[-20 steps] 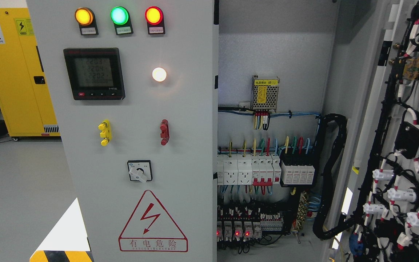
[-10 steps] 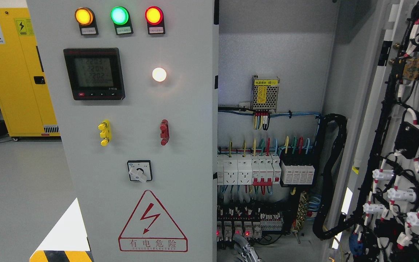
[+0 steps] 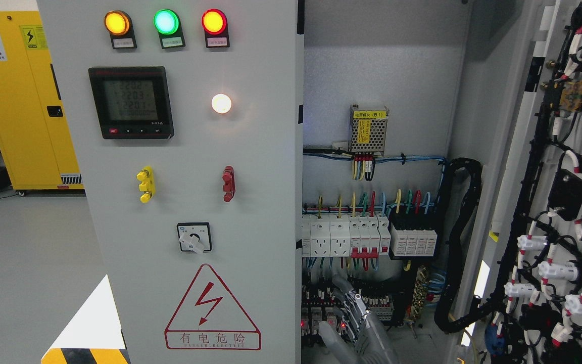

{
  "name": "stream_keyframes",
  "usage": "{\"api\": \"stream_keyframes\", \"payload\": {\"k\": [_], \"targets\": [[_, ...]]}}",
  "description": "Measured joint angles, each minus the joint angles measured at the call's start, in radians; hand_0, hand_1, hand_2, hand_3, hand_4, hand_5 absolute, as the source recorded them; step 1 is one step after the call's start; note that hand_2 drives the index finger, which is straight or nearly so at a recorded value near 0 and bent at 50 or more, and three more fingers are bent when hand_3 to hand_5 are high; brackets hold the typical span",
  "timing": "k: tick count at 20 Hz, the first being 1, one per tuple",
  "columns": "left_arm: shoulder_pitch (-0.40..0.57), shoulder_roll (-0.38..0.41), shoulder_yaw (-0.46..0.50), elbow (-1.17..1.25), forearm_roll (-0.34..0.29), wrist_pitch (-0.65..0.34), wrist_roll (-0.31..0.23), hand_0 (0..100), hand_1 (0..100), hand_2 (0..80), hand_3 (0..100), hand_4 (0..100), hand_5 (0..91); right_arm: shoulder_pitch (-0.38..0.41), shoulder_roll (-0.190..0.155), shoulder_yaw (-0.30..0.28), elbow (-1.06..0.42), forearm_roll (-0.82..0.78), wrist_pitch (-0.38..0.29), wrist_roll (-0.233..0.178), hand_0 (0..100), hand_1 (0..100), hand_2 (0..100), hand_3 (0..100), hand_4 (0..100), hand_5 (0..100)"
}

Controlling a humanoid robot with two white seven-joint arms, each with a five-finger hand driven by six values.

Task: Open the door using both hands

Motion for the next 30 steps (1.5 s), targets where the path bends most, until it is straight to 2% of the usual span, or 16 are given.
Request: {"api": "stream_keyframes", "payload": {"k": [15, 30], "targets": [[0.000, -0.008, 0.001, 0.000, 0.000, -0.010, 0.000, 12, 56, 0.0, 0, 0, 0.0, -0.157, 0.029, -0.021, 0.099, 0.070, 0.007, 0.000, 0, 50, 4, 0, 0, 0], [0.000, -0.011, 0.000, 0.000, -0.001, -0.012, 0.000, 12, 56, 0.0, 0, 0, 0.0, -0.241, 0.053, -0.026, 0.121, 0.081, 0.035, 0.007, 0, 50, 4, 0, 0, 0]]}}
